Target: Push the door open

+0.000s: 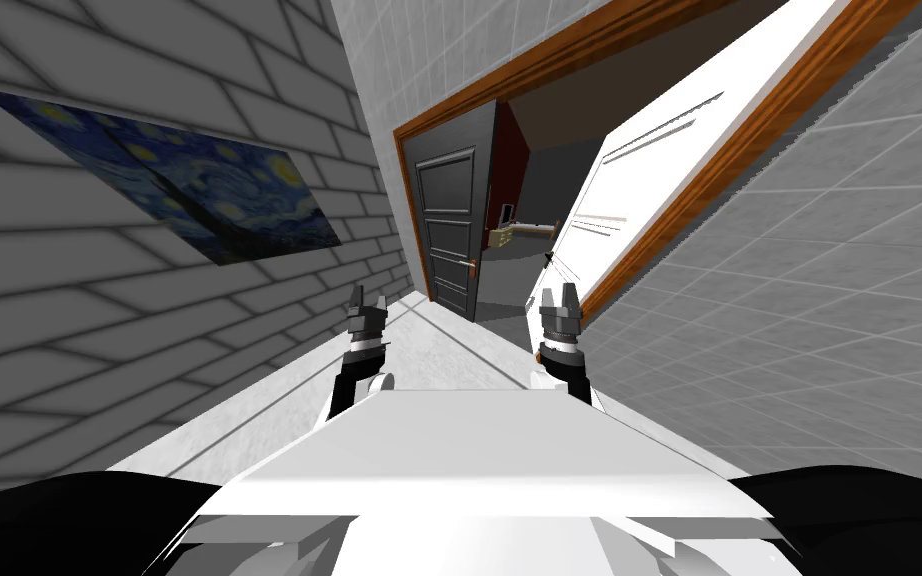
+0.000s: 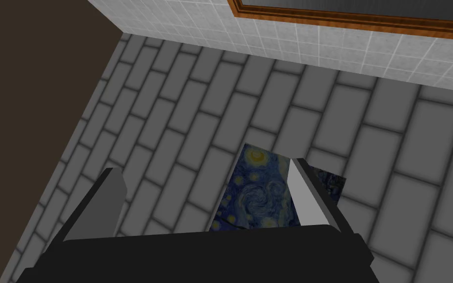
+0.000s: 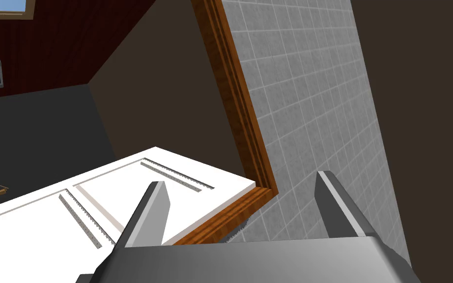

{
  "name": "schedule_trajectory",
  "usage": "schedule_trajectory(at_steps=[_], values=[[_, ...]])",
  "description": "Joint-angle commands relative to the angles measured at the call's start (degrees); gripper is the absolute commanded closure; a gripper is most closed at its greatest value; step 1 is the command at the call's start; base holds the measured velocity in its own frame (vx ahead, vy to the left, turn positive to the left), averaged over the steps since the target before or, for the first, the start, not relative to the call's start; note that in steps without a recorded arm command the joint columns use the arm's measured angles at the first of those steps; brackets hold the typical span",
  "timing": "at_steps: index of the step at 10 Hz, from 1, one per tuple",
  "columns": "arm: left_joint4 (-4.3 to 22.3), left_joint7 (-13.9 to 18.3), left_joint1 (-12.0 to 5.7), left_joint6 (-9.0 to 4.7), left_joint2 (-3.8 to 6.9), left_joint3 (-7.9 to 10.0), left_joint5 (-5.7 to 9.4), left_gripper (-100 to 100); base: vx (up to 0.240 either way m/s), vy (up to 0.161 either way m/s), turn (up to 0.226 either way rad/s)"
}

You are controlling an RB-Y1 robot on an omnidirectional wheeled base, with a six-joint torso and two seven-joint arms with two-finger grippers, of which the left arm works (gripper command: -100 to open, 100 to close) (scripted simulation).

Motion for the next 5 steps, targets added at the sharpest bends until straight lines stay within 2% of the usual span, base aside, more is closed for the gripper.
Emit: schedule_trajectory(at_steps=[1,5], values=[[2.22,0.09,-1.44,-0.04,0.58,-0.20,-0.05,-100,0.051,0.021,-0.048],[6.72,0.28,-4.35,-0.11,1.53,-0.59,-0.15,-100,0.092,0.022,-0.048]])
